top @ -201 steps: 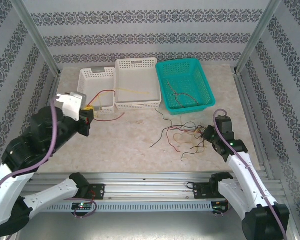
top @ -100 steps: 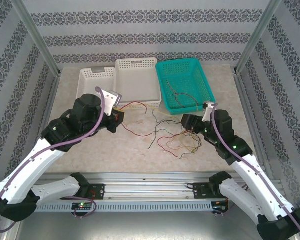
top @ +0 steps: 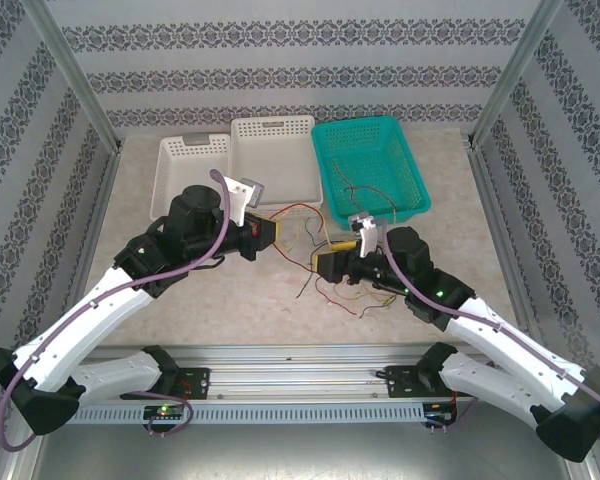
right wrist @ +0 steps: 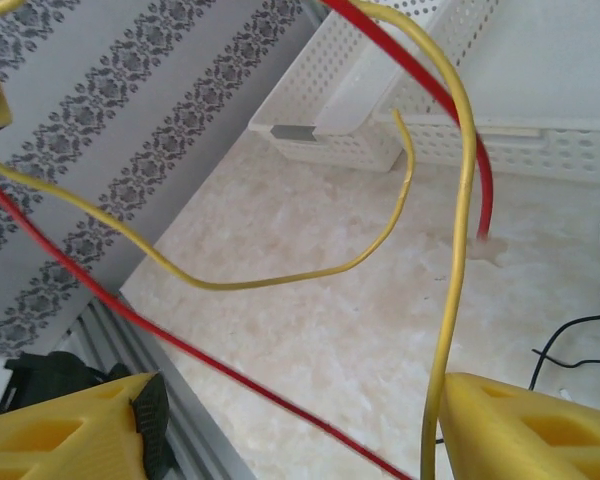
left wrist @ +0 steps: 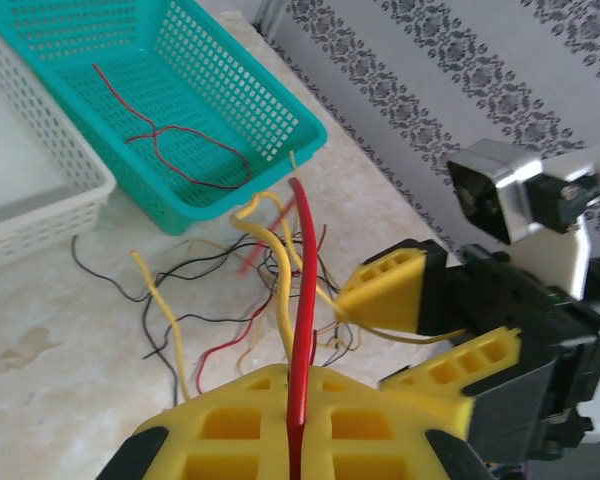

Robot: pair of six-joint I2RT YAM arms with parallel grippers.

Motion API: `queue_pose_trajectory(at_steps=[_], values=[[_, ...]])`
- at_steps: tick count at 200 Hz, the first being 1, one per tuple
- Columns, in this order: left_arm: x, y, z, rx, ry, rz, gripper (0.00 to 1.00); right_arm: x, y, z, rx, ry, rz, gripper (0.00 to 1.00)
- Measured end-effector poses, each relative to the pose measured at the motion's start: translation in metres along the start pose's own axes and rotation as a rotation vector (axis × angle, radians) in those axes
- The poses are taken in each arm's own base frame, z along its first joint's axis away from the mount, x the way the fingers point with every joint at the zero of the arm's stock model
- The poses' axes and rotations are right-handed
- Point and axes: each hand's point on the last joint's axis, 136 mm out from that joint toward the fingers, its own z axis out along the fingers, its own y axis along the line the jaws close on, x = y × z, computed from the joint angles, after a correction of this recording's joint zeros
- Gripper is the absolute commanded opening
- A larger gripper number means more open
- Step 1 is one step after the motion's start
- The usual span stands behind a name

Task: Untangle the cables

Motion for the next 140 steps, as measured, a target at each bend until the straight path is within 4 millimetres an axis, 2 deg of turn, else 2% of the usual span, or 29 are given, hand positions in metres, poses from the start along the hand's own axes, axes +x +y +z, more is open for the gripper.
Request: queue_pose_trajectory(at_steps=[65, 82, 113, 140], values=[[0.002, -0.010, 0.007, 0.080, -0.009, -0.067, 0.00, 0.005, -0.002, 0.013, 0.016, -0.013, -0.024, 0.67], [0.003, -0.012, 0.007, 0.091, -0.004, -0.072, 0.00, -0.005, -0.012, 0.004, 0.091, -0.068, -0.022, 0.67], [0.005, -0.013, 0.004, 0.101, -0.002, -0.074, 0.00, -0.028, -0.033, -0.028, 0.186, -0.212, 0.043, 0.67], [0.012, -0.012, 0.003, 0.102, 0.007, -0.080, 0.00, -0.031, -0.041, -0.032, 0.207, -0.229, 0.093, 0.67]])
